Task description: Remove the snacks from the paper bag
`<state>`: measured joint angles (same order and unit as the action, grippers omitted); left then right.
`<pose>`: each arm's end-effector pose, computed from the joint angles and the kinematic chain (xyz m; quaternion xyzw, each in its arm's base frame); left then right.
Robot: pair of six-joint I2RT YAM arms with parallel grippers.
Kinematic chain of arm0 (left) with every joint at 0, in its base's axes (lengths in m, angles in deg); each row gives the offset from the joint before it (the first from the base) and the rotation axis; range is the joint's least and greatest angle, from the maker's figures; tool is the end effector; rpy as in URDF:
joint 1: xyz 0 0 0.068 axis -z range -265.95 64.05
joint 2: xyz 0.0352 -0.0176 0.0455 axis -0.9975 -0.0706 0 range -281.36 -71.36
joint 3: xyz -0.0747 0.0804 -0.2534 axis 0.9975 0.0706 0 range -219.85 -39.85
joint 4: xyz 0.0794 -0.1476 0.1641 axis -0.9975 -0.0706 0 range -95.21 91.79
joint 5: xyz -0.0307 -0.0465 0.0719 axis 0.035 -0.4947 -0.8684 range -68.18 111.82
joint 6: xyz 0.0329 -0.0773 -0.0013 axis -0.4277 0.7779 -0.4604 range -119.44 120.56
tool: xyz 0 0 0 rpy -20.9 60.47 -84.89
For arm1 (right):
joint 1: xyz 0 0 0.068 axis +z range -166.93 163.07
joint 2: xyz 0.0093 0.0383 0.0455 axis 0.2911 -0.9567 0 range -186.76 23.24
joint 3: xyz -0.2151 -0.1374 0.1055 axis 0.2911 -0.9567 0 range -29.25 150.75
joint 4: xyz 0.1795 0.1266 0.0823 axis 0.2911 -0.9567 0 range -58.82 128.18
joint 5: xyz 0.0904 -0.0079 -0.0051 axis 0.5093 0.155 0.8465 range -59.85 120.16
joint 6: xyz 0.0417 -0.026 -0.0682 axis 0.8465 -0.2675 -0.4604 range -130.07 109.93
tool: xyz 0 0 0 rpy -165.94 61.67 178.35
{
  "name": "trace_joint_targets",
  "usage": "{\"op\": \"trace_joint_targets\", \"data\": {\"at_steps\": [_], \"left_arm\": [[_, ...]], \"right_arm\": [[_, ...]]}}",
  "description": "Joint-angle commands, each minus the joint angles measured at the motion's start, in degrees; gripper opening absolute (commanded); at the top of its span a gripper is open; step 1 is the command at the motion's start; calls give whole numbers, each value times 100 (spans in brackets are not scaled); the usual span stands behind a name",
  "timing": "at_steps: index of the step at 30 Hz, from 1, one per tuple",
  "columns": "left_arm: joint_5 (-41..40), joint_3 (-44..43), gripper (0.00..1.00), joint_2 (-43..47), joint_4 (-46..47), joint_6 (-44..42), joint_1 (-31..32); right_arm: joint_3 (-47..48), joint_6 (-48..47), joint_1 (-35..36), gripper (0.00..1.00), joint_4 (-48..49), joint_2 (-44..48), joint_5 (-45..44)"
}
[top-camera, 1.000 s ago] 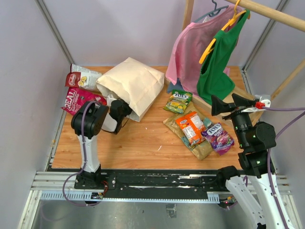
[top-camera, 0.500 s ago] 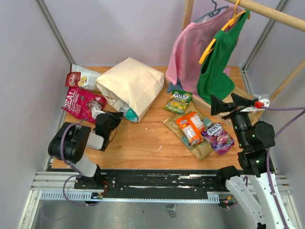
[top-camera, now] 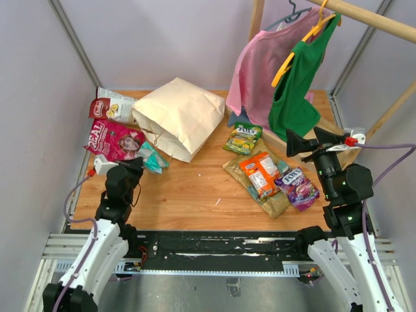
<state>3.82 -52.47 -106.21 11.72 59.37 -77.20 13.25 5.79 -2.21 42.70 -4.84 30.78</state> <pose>0.1656 -0.0026 0.2095 -0.4143 0.6554 -0.2432 0.5828 0.1139 0.0308 0.3992 0.0013 0.5811 0.2176 0.7842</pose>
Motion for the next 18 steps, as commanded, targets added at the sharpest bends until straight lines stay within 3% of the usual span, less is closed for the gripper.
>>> {"op": "trace_joint_targets", "data": {"at_steps": [1,9,12,18], "left_arm": [[-950,-920,0,444,-3222,418,-32],[-2238,-3178,0,-1830,-7272,2608,-32],[-2490,-3559,1,-2056,-7938,3224,-34],[-3067,-4057,1,-1268,-8125,3405,-140]], "right_arm": [[-40,30,-35,98,197,-18,36],[-38,117,-34,98,211,-62,128],[-10,82,-39,98,143,-26,116],[18,19,-37,98,71,47,61]]}}
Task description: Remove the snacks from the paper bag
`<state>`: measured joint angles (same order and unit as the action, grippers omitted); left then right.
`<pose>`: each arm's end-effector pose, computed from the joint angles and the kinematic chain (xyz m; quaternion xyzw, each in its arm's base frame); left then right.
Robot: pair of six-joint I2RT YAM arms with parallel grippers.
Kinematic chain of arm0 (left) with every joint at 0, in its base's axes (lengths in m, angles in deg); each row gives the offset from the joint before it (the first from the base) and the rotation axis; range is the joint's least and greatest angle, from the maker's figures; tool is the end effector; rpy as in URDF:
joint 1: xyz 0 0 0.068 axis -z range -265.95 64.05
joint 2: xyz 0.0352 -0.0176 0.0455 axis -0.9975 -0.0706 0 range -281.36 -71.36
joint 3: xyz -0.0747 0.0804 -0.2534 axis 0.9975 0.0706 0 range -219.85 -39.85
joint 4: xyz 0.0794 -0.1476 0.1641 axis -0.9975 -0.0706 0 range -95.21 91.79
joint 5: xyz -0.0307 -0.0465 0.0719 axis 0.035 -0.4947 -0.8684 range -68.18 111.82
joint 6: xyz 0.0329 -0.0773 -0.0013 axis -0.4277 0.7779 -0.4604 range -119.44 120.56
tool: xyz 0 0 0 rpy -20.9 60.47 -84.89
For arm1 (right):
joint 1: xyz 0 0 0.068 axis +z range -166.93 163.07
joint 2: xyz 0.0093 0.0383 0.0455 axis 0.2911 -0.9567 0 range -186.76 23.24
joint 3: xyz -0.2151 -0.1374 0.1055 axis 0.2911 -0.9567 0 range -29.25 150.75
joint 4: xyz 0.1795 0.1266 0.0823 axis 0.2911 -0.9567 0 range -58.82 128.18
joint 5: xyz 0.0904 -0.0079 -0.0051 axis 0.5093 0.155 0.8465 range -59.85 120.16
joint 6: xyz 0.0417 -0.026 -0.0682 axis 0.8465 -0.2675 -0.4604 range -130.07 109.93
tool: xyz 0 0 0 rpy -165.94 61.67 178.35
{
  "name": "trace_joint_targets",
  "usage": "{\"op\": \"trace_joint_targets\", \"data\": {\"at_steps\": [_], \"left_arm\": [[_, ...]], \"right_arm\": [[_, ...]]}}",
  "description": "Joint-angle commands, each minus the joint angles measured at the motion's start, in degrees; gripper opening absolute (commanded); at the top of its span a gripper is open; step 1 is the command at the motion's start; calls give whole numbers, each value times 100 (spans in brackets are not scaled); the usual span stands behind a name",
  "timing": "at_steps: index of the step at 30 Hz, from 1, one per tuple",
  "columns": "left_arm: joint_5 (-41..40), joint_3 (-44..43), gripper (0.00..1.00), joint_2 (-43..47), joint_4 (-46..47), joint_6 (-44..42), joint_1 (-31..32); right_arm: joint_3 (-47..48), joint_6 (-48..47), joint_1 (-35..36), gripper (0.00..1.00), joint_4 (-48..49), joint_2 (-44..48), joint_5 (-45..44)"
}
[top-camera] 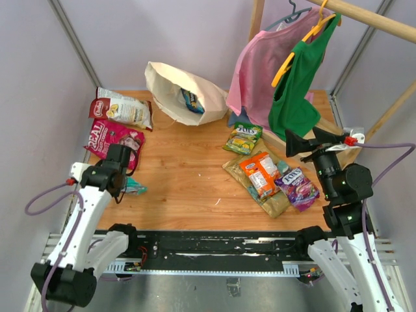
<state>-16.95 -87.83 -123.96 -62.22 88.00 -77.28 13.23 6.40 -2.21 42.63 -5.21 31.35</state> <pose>0.1312 0.0265 0.2460 -0.6357 0.6774 0.0879 0.3596 0.1156 0.0320 0.3983 0.0004 0.5844 0.2240 0.7800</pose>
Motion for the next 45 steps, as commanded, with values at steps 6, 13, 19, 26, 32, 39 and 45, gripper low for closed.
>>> {"op": "trace_joint_targets", "data": {"at_steps": [6,13,19,26,32,39,45], "left_arm": [[-1636,-1092,1,376,-1366,375,-719],[-1173,-842,0,223,-500,-626,-1843],[-750,-512,1,-441,9,-1012,-2623],[-55,-335,1,-907,512,-643,-2668],[-427,-421,4,-1529,613,-378,-2674],[55,-408,8,-1859,1221,-746,-3024],[736,-519,18,-2040,1746,-1004,-3030]], "right_arm": [[57,-31,-37,98,75,-52,150],[98,-77,-38,98,-31,-21,112],[124,-179,-35,98,-126,80,16],[103,-188,-31,98,-82,64,28],[120,-229,-31,98,-113,59,14],[97,-203,-28,98,-54,0,40],[92,-159,-31,98,1,-36,127]]}}
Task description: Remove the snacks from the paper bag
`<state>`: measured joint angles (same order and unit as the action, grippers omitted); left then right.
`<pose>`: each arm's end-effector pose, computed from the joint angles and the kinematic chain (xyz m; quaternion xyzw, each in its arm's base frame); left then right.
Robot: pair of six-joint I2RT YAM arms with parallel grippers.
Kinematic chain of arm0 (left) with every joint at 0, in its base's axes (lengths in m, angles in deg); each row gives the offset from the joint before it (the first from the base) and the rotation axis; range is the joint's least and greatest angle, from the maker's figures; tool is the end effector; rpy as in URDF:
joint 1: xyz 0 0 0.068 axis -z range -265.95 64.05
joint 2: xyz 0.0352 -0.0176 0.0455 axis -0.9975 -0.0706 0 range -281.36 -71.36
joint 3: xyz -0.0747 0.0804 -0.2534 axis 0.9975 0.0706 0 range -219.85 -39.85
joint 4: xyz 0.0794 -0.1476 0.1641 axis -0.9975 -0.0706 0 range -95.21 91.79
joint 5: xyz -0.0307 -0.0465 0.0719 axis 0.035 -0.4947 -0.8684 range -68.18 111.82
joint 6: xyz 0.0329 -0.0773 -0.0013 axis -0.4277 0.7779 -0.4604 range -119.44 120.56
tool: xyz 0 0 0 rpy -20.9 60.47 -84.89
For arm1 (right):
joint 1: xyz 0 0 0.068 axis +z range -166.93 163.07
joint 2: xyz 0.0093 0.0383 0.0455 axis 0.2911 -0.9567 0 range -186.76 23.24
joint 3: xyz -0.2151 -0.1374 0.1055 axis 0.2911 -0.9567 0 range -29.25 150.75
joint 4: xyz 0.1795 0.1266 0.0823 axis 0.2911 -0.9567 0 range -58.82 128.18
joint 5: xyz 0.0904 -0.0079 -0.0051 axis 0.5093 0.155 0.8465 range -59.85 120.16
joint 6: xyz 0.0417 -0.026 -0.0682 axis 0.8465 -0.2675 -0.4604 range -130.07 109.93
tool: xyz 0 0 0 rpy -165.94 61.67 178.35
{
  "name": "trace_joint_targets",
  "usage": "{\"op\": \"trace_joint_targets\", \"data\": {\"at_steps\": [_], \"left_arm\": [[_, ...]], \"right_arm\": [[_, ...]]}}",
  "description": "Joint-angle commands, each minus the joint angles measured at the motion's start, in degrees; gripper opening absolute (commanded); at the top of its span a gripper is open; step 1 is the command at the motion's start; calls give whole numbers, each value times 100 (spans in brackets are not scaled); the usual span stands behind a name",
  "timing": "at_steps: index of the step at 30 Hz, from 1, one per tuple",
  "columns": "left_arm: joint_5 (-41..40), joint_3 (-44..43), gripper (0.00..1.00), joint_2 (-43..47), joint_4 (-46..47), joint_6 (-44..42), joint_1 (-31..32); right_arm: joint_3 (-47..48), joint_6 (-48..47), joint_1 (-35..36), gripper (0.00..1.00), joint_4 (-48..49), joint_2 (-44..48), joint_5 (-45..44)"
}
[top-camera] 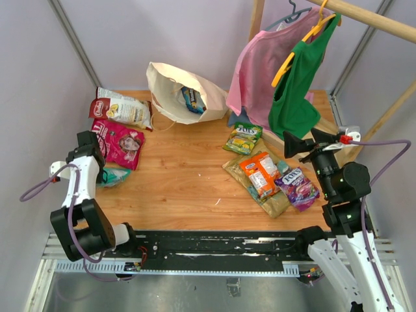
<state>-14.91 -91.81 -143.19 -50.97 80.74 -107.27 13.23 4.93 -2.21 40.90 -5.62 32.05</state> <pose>0.1703 0.1136 0.2236 -0.7566 0.5567 0.2008 0.2779 0.1186 0.0337 0.3933 -0.0118 0.5994 0.2148 0.7710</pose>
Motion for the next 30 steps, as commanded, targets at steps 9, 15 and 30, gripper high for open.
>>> {"op": "trace_joint_targets", "data": {"at_steps": [9,15,30], "left_arm": [[1768,-191,82,-394,1680,-714,-35],[1123,-833,100,110,1467,-945,-36],[6188,912,100,2432,6532,-3603,-21]], "right_arm": [[145,-63,-27,98,43,102,21],[155,-77,-31,98,54,49,54],[173,112,-31,98,195,-312,394]]}}
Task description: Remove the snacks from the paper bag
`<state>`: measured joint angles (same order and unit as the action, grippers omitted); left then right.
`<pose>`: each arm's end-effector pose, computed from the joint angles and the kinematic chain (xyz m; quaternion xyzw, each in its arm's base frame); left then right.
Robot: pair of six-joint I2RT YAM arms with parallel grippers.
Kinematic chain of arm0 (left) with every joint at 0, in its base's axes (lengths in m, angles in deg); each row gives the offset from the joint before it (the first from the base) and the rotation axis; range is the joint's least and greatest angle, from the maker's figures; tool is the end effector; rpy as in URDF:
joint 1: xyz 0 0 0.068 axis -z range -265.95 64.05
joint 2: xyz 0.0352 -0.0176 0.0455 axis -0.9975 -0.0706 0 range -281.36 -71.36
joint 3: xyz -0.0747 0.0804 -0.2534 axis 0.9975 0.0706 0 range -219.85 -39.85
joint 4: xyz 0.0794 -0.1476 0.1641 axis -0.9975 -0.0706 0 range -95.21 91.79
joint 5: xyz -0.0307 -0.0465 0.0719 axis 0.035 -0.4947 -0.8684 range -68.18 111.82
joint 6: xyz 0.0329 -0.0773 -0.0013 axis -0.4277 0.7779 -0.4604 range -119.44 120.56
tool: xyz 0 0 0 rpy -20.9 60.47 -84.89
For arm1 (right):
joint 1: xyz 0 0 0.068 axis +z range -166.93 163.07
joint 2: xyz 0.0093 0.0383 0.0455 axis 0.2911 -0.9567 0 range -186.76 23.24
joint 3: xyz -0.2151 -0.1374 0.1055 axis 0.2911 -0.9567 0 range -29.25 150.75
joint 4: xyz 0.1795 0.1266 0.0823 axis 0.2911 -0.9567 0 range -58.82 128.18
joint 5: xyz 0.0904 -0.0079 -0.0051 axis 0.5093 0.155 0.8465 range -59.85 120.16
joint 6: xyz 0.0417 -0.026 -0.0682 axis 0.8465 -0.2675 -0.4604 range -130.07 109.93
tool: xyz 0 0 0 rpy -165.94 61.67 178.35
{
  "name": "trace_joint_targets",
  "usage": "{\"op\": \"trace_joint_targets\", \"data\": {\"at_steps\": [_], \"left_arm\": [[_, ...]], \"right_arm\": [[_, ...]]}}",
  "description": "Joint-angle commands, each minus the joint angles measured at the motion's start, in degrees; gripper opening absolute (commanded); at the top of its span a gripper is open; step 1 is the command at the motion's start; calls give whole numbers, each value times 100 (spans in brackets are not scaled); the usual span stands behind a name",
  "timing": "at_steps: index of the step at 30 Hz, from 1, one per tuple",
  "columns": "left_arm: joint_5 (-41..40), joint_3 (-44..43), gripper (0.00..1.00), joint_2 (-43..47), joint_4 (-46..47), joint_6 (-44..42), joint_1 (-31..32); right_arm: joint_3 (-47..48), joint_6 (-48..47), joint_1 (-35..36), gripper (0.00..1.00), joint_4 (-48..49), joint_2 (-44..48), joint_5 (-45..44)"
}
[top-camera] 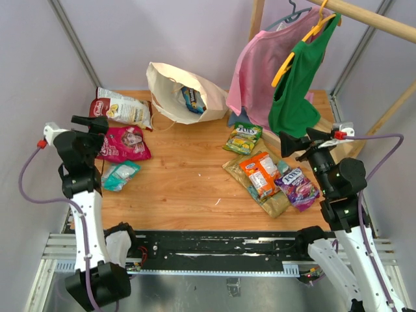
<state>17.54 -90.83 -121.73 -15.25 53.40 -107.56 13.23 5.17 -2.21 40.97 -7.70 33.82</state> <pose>0.1898 0.0810 0.3401 -0.5019 0.6237 -0.1323 0.5845 0.1276 0.0385 0.3895 -0.0225 0.6132 0.2230 0.7575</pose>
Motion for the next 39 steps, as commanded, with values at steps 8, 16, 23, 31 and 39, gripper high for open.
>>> {"op": "trace_joint_targets", "data": {"at_steps": [8,16,23,31,39], "left_arm": [[3162,-301,100,-1472,1843,-2080,972],[1810,-288,100,-2402,2955,-1845,1853],[701,-1430,100,-3776,2838,-2844,2248],[-248,-2618,100,-5113,2719,-3744,2248],[551,-1998,46,-5162,3402,-3582,2341]], "right_arm": [[239,269,-30,98,194,-315,460],[469,450,51,97,228,-1227,1221],[1559,-839,2259,95,-352,-2928,-357],[2274,-1056,3016,98,-510,-3954,-477],[2580,-1079,3138,98,-576,-4470,-528]]}}
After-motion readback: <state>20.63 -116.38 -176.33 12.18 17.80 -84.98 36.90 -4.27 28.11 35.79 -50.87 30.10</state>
